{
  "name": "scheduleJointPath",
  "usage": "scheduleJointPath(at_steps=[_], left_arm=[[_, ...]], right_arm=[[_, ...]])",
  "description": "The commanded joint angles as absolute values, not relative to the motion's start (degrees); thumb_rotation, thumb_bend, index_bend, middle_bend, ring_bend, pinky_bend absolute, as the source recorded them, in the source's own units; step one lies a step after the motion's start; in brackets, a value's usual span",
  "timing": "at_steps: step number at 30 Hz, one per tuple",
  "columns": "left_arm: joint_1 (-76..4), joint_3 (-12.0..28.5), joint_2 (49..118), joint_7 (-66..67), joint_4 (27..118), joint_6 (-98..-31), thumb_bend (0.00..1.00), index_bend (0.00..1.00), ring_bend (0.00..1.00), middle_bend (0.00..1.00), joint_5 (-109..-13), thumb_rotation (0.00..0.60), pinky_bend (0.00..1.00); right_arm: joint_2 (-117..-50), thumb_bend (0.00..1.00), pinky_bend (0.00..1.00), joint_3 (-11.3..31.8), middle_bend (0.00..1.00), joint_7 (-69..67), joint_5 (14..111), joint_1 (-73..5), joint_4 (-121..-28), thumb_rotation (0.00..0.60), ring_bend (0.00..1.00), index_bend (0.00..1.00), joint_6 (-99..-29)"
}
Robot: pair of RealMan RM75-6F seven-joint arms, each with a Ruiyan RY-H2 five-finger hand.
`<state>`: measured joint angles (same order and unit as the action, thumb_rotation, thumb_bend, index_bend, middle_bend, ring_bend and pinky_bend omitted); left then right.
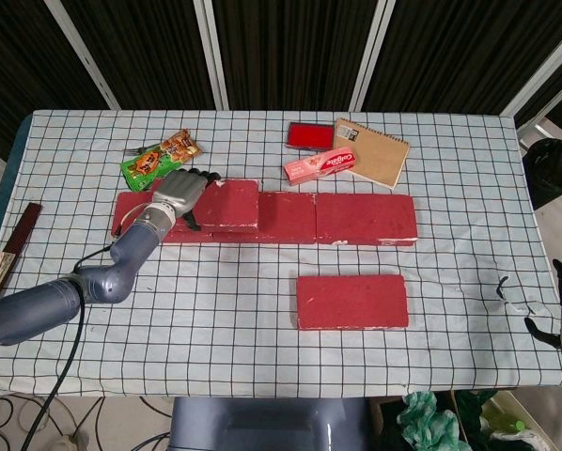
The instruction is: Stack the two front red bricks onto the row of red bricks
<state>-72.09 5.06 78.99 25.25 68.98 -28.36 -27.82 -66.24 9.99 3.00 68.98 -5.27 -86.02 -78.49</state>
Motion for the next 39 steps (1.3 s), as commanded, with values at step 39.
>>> scheduleJointPath(at_steps=[39], left_arm=[[-74.5, 0.6, 81.8, 22.7, 66.2, -28.8, 0.03, 0.14, 0.07, 0.17, -27.7, 0.6, 0.14]], right_arm=[[-66.5, 0.16, 0.14, 10.3, 0.04, 3.2, 68.4, -5.1, -86.0, 0.6, 0.01, 0.04, -78.6]])
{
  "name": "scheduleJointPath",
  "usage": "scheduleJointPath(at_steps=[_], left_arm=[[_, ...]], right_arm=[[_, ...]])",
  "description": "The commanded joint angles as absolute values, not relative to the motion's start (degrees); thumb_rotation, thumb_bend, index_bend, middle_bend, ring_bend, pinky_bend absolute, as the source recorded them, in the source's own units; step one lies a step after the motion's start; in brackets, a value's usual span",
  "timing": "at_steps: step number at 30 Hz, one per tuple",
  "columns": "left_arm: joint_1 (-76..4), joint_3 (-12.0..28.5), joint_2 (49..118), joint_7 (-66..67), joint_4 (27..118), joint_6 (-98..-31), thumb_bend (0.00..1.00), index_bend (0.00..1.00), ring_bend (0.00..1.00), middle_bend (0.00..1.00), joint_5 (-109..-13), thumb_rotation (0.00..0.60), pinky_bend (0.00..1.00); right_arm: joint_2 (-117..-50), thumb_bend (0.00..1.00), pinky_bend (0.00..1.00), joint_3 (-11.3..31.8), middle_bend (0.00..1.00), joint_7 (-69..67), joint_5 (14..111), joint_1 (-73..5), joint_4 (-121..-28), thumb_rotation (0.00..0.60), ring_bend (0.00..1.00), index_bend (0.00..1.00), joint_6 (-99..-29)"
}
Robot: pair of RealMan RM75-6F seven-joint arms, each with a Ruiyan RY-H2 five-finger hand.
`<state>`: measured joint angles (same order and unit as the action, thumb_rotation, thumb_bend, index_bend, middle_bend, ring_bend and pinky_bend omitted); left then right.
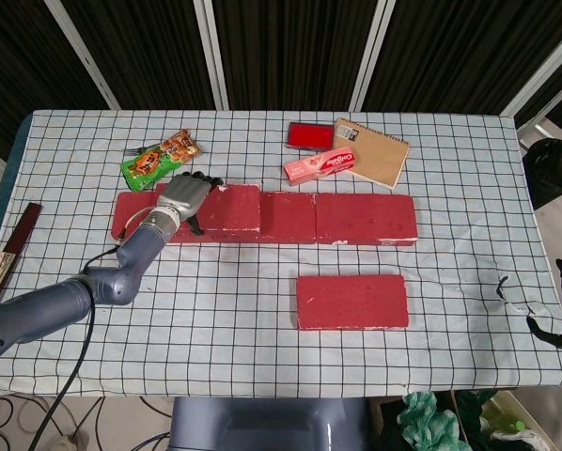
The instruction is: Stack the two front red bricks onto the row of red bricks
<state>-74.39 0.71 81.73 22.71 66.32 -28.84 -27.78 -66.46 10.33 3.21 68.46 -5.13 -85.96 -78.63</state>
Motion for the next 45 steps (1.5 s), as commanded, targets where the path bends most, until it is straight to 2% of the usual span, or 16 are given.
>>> scheduleJointPath(at_steps=[1, 32, 45], left_arm=[[-74.5, 0.7, 81.8, 22.6, 66.3, -28.9, 0.03, 0.14, 0.07, 0.17, -27.7, 0.6, 0.14], [-76.5, -1.4, 82.6, 23.9, 66.4, -30.1, 0.0, 0.11, 0.05, 0.13, -23.8, 0.6, 0.12], [-77.3, -1.8, 82.3, 24.6, 67.4, -30.5, 0.0, 0.08, 0.01, 0.09, -21.8, 0.6, 0.08]], right_arm=[[-66.4, 0.16, 0.14, 10.4, 0.04, 3.2, 68.4, -5.1, -86.0, 0.6, 0.01, 0.04, -78.7], [-66.7, 0.16, 0.14, 10.6, 0.04, 3.6, 67.9, -5.1, -86.0, 0.6, 0.01, 0.04, -78.7], [-66.7, 0.16, 0.14, 10.8, 0.04, 3.4, 67.8, -5.0, -86.1, 0.6, 0.01, 0.04, -78.9]])
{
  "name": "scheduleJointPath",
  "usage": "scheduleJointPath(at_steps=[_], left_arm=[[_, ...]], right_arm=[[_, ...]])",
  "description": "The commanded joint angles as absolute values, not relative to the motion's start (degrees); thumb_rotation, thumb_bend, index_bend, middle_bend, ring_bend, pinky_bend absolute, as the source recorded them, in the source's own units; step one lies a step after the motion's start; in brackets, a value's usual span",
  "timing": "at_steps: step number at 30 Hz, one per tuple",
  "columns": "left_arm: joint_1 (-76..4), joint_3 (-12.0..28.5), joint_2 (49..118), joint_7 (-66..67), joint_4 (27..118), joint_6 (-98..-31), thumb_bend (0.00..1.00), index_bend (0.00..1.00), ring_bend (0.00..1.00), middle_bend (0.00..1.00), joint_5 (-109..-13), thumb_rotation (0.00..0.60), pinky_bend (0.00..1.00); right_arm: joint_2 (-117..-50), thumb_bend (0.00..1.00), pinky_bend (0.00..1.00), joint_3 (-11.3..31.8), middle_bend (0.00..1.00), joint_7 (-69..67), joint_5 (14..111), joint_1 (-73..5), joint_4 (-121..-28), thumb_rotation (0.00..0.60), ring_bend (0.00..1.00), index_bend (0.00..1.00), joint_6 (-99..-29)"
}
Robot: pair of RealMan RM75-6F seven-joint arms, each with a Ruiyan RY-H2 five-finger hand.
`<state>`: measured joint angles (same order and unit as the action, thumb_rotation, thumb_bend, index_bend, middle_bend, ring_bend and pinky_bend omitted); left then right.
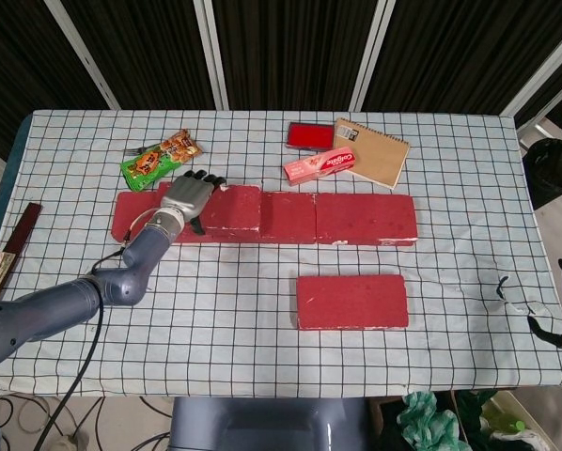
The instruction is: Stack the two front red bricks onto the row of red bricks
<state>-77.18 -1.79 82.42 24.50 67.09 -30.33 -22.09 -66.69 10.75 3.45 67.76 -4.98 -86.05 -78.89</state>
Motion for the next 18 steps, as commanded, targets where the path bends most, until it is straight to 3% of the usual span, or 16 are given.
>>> scheduleJointPath(at_steps=[1, 12, 18], left_arm=[[-77.5, -1.9, 82.2, 24.7, 67.7, -30.6, 0.0, 0.08, 0.01, 0.09, -21.6, 0.6, 0.08], [-78.4, -2.4, 80.7, 25.8, 70.3, -32.4, 0.0, 0.06, 0.0, 0.07, -20.1, 0.6, 0.01], [-78.2, -0.4, 77.6, 24.9, 75.5, -35.8, 0.0, 0.06, 0.0, 0.06, -21.1, 0.6, 0.0]], right_arm=[[-66.7, 0.16, 0.14, 10.8, 0.04, 3.4, 67.8, -4.9, -86.1, 0.6, 0.01, 0.04, -78.9], [-66.5, 0.16, 0.14, 10.8, 0.04, 3.1, 67.9, -4.8, -86.3, 0.6, 0.01, 0.04, -79.1], [-66.3, 0.16, 0.14, 10.8, 0.04, 2.7, 68.1, -4.7, -86.7, 0.6, 0.01, 0.04, -79.3]])
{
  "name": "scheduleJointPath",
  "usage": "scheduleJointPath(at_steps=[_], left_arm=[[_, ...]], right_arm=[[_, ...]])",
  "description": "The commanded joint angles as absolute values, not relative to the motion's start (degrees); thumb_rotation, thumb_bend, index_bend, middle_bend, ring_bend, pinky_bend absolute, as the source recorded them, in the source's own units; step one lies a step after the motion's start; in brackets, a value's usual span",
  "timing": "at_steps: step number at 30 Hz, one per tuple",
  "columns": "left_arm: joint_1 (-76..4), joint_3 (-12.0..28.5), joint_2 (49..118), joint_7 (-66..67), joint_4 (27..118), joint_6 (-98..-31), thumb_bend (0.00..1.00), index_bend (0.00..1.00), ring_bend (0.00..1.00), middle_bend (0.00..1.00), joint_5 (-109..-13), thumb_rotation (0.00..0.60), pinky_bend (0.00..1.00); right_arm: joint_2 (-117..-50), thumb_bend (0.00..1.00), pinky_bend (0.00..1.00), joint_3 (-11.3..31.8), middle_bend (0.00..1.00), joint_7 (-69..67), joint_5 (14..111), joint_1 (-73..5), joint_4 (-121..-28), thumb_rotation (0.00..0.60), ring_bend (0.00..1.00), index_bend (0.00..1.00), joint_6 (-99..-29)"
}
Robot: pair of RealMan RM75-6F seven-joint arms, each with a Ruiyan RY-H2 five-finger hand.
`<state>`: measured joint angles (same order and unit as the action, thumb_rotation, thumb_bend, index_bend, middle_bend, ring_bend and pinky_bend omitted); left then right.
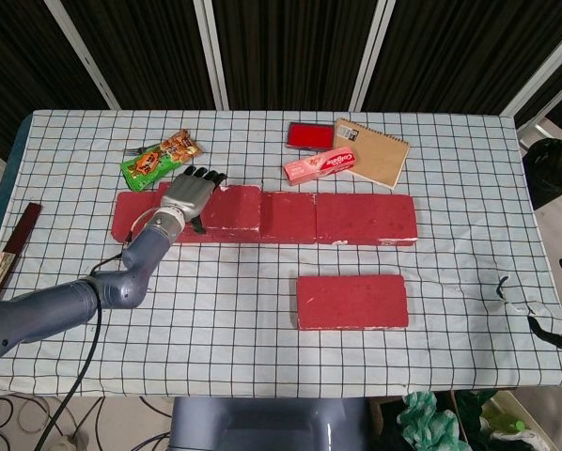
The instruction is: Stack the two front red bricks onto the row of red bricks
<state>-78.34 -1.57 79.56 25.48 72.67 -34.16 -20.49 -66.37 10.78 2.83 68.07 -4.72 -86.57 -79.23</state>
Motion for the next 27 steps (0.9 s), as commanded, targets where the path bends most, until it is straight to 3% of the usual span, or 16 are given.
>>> scheduleJointPath(at_steps=[1, 6, 14, 20, 27], left_arm=[[-78.1, 0.3, 76.6, 24.4, 77.2, -36.5, 0.0, 0.06, 0.0, 0.06, -21.3, 0.6, 0.0], [-76.3, 1.9, 69.1, 22.9, 88.5, -40.5, 0.0, 0.06, 0.0, 0.06, -24.0, 0.6, 0.0], [-69.8, 0.3, 56.3, 23.7, 108.5, -51.8, 0.0, 0.05, 0.0, 0.06, -33.0, 0.6, 0.0], [-57.7, -4.5, 50.2, 22.0, 120.5, -66.1, 0.0, 0.05, 0.0, 0.06, -48.8, 0.6, 0.0], [-40.9, -13.6, 50.3, 17.7, 119.3, -80.7, 0.0, 0.05, 0.0, 0.06, -67.3, 0.6, 0.0]], right_arm=[[-66.2, 0.16, 0.14, 10.8, 0.04, 2.6, 68.2, -4.6, -86.7, 0.6, 0.01, 0.04, -79.3], [-66.0, 0.16, 0.14, 10.6, 0.04, 2.2, 68.7, -4.5, -86.9, 0.6, 0.01, 0.04, -79.3], [-65.7, 0.16, 0.14, 10.2, 0.04, 1.5, 70.2, -4.2, -87.3, 0.6, 0.01, 0.04, -80.3], [-65.7, 0.14, 0.14, 9.7, 0.04, 1.5, 72.2, -4.1, -87.8, 0.6, 0.01, 0.04, -81.5], [-65.0, 0.12, 0.14, 7.8, 0.03, 1.7, 76.7, -4.2, -89.2, 0.6, 0.01, 0.04, -82.2]])
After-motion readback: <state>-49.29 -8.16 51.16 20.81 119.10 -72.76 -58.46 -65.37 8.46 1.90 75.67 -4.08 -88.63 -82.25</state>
